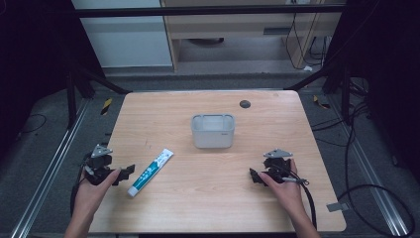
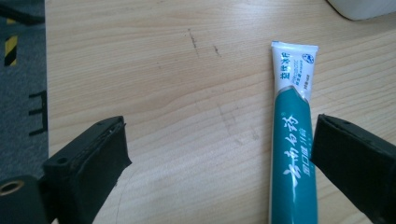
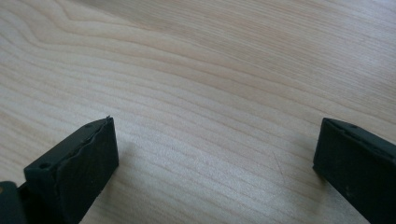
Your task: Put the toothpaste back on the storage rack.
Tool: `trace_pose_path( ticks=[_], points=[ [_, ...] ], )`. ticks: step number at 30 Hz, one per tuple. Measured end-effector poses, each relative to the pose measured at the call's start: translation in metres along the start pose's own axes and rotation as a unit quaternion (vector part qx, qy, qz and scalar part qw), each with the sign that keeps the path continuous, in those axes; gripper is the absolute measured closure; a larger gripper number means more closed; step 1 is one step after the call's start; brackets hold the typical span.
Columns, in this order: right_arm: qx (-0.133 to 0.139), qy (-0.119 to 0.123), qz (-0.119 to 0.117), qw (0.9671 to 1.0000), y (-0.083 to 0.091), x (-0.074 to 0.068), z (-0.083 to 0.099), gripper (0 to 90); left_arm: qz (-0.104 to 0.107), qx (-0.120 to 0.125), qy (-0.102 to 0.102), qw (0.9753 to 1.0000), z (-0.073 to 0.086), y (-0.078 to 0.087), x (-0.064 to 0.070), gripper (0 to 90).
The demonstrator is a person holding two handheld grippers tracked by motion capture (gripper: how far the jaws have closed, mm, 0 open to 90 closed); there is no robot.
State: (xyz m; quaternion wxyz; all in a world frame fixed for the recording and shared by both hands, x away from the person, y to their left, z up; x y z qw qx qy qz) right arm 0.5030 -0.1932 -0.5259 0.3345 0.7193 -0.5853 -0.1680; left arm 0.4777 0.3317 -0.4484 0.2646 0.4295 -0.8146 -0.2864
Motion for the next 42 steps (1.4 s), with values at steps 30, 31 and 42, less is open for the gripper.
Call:
trace_pose_path(
  ticks=[30, 31, 42],
  points=[
    [0.002, 0.002, 0.004, 1.0, 0.004, 0.012, 0.007, 0.4, 0.033, -0.145, -0.067, 0.9866, -0.037, -0.042, 0.04, 21.0],
    [0.002, 0.004, 0.004, 1.0, 0.004, 0.012, 0.007, 0.4, 0.031, -0.152, -0.071, 0.9854, -0.039, -0.045, 0.041, 21.1],
    [0.002, 0.003, 0.003, 1.0, 0.005, 0.013, 0.008, 0.4, 0.045, -0.192, -0.081, 0.977, -0.048, -0.07, 0.048, 32.1]
  ],
)
Point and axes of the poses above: each handheld gripper's, and its own axes: y roughly backward along the jaws, z roughly out of its underside, x roughly to its right, the point moved 2 cm from there along -y, roughly forward along the jaws, and after that the axes turned 13 degrees about z, right-handed, at the moved point
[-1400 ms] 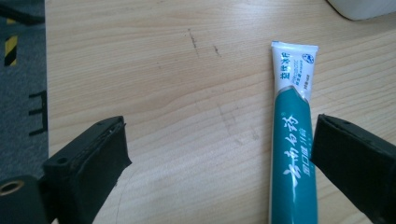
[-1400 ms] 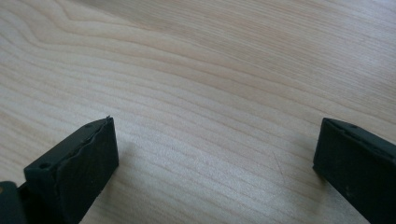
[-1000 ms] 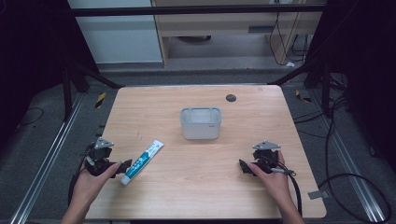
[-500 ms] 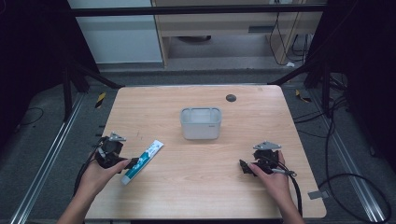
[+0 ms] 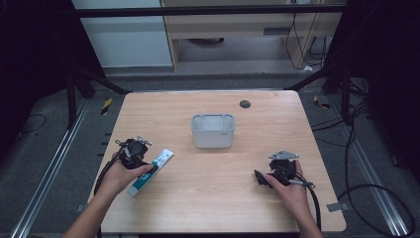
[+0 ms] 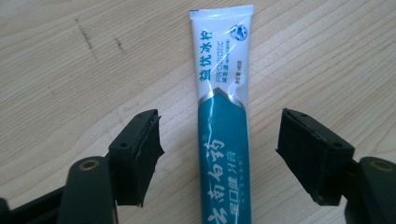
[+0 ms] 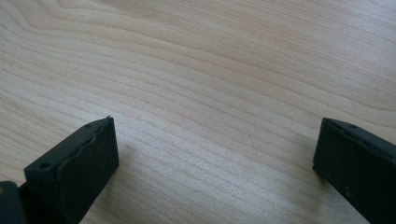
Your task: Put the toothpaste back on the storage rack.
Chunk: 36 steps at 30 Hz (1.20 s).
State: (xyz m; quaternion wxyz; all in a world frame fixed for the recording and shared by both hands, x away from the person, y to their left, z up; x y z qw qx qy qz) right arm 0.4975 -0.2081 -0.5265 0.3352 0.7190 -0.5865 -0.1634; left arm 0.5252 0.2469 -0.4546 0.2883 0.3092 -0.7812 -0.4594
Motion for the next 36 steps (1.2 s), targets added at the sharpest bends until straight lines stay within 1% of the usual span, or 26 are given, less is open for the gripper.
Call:
trace_pose_path(
  ticks=[1, 2, 3, 5, 7, 8, 9, 11, 18, 20, 23, 26, 27, 28, 29, 33, 36],
  points=[
    [0.0, 0.0, 0.0, 1.0, 0.0, 0.0, 0.0, 0.4, 0.002, -0.011, 0.002, 0.9999, -0.002, -0.004, -0.001, 34.6],
    [0.0, 0.0, 0.0, 1.0, 0.0, 0.0, 0.0, 0.4, 0.006, -0.014, 0.004, 0.9999, -0.002, -0.005, -0.002, 35.8],
    [0.0, 0.0, 0.0, 1.0, 0.0, 0.0, 0.0, 0.4, 0.007, -0.014, 0.009, 0.9998, -0.003, -0.007, -0.003, 36.6],
    [0.0, 0.0, 0.0, 1.0, 0.0, 0.0, 0.0, 0.4, 0.008, -0.017, 0.011, 0.9998, -0.005, -0.01, -0.005, 39.9],
    [0.0, 0.0, 0.0, 1.0, 0.0, 0.0, 0.0, 0.4, 0.012, -0.018, 0.018, 0.9996, -0.007, -0.012, -0.008, 42.5],
    [0.0, 0.0, 0.0, 1.0, 0.0, 0.0, 0.0, 0.4, 0.012, -0.018, 0.018, 0.9996, -0.007, -0.012, -0.008, 43.1],
    [0.0, 0.0, 0.0, 1.0, 0.0, 0.0, 0.0, 0.4, 0.016, -0.018, 0.022, 0.9995, -0.008, -0.012, -0.009, 43.1],
    [0.0, 0.0, 0.0, 1.0, 0.0, 0.0, 0.0, 0.4, 0.021, -0.021, 0.021, 0.9993, -0.011, -0.014, -0.01, 45.4],
    [0.0, 0.0, 0.0, 1.0, 0.0, 0.0, 0.0, 0.4, 0.021, -0.034, 0.022, 0.999, -0.015, -0.024, -0.009, 46.6],
    [0.0, 0.0, 0.0, 1.0, 0.0, 0.0, 0.0, 0.4, 0.025, -0.029, 0.027, 0.9989, -0.015, -0.025, -0.01, 47.0],
    [0.0, 0.0, 0.0, 1.0, 0.0, 0.0, 0.0, 0.4, 0.021, -0.03, 0.022, 0.9991, -0.017, -0.027, -0.007, 47.1],
    [0.0, 0.0, 0.0, 1.0, 0.0, 0.0, 0.0, 0.4, 0.021, -0.032, 0.022, 0.999, -0.018, -0.028, -0.006, 47.5],
    [0.0, 0.0, 0.0, 1.0, 0.0, 0.0, 0.0, 0.4, 0.019, -0.029, 0.026, 0.999, -0.019, -0.029, -0.007, 47.8],
    [0.0, 0.0, 0.0, 1.0, 0.0, 0.0, 0.0, 0.4, 0.019, -0.029, 0.026, 0.999, -0.019, -0.029, -0.007, 47.9],
    [0.0, 0.0, 0.0, 1.0, 0.0, 0.0, 0.0, 0.4, 0.017, -0.033, 0.03, 0.9989, -0.019, -0.03, -0.008, 48.0],
    [0.0, 0.0, 0.0, 1.0, 0.0, 0.0, 0.0, 0.4, 0.02, -0.044, 0.028, 0.9985, -0.018, -0.033, -0.009, 50.5],
    [0.0, 0.0, 0.0, 1.0, 0.0, 0.0, 0.0, 0.4, 0.021, -0.042, 0.031, 0.9984, -0.019, -0.034, -0.01, 52.7]
  ],
)
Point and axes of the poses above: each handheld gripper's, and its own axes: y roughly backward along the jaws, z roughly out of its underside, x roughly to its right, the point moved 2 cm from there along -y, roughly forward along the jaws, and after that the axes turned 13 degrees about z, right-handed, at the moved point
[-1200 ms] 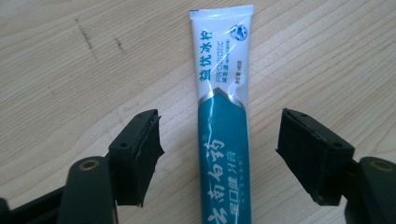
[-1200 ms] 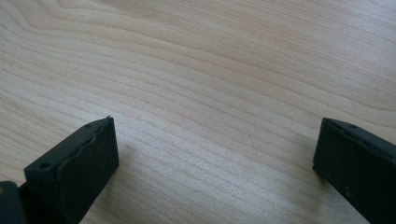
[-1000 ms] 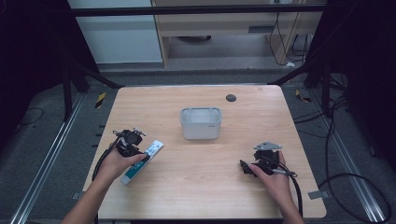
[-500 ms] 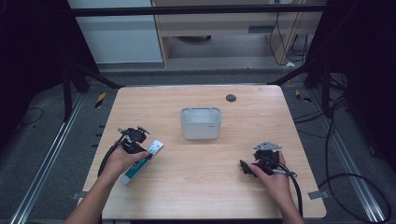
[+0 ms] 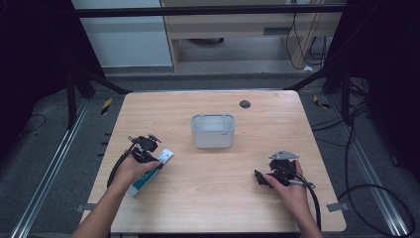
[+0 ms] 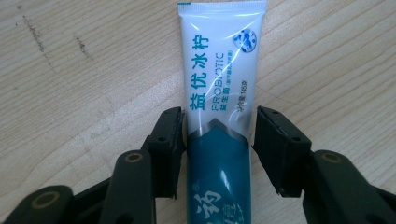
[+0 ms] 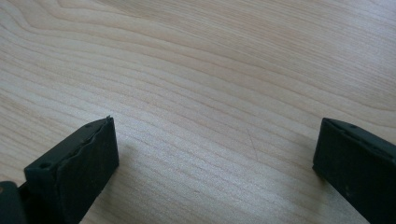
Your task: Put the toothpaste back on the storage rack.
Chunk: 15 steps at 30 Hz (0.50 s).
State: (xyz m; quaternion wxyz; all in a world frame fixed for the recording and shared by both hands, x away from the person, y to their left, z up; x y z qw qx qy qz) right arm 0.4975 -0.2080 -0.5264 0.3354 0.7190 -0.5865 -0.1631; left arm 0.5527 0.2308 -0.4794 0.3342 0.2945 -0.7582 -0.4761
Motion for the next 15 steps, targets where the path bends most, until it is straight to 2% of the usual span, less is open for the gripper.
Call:
trace_pose_path(
  ticks=[15],
  points=[
    [0.0, 0.0, 0.0, 1.0, 0.0, 0.0, 0.0, 0.4, 0.0, -0.006, 0.001, 1.0, -0.0029, -0.0039, 0.0007, 55.8]
  ],
)
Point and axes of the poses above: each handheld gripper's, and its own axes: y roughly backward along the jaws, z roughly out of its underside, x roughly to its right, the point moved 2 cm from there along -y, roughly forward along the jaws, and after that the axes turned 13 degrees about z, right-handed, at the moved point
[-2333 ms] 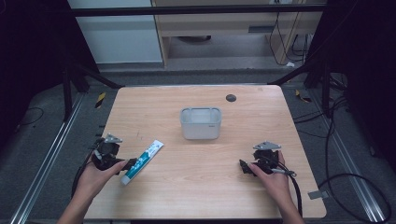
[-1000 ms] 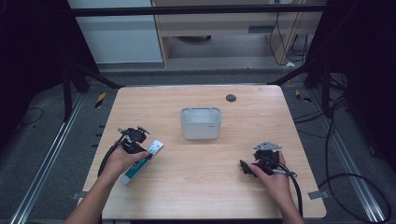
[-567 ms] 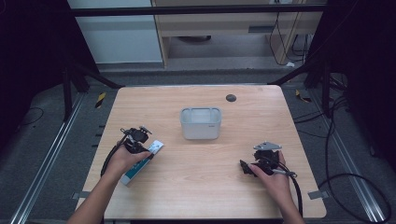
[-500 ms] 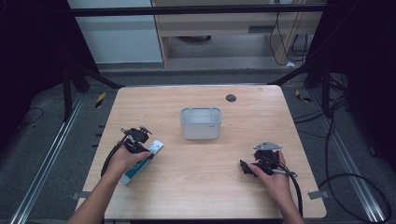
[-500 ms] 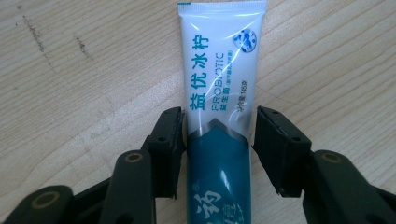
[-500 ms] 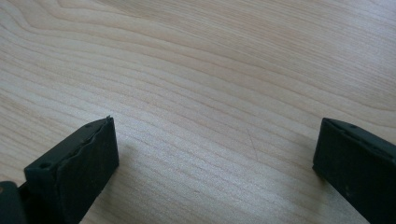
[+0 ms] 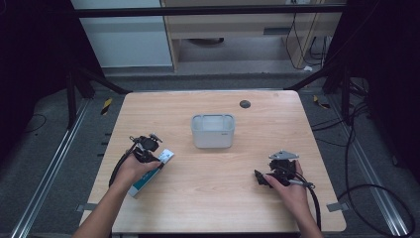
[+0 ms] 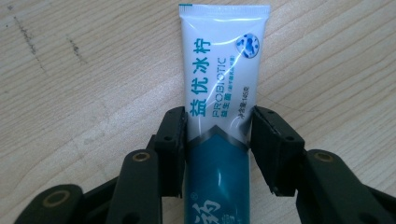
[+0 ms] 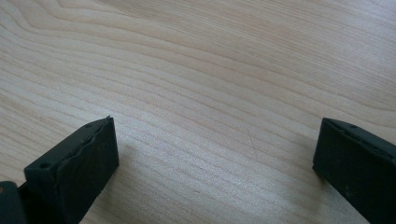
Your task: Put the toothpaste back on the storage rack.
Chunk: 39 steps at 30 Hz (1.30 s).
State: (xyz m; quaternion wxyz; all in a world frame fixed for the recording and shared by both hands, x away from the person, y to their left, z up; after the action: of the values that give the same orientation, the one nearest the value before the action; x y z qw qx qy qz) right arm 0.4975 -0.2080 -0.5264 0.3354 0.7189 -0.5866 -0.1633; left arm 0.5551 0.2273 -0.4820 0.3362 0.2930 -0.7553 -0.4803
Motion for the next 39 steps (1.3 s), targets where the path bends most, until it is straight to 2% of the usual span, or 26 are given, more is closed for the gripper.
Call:
trace_pose_path(
  ticks=[10, 16, 23, 27, 39],
  points=[
    [0.0, 0.0, 0.0, 1.0, 0.0, 0.0, 0.0, 0.4, 0.002, -0.006, -0.004, 1.0, -0.0011, -0.0002, 0.0009, 58.4],
    [0.0, 0.0, 0.0, 1.0, 0.0, 0.0, 0.0, 0.4, 0.01, 0.003, 0.001, 0.9999, -0.0012, 0.0031, -0.0004, 67.5],
    [0.0, 0.0, 0.0, 1.0, 0.0, 0.0, 0.0, 0.4, 0.014, 0.004, 0.001, 0.9999, -0.0013, 0.0034, 0.0002, 70.7],
    [0.0, 0.0, 0.0, 1.0, 0.0, 0.0, 0.0, 0.4, 0.006, -0.002, -0.008, 0.9999, -0.0025, 0.0042, 0.0033, 73.2],
    [0.0, 0.0, 0.0, 1.0, -0.0001, 0.0, 0.0, 0.4, 0.02, 0.006, -0.009, 0.9998, -0.0018, 0.0079, 0.0037, 78.8]
  ],
)
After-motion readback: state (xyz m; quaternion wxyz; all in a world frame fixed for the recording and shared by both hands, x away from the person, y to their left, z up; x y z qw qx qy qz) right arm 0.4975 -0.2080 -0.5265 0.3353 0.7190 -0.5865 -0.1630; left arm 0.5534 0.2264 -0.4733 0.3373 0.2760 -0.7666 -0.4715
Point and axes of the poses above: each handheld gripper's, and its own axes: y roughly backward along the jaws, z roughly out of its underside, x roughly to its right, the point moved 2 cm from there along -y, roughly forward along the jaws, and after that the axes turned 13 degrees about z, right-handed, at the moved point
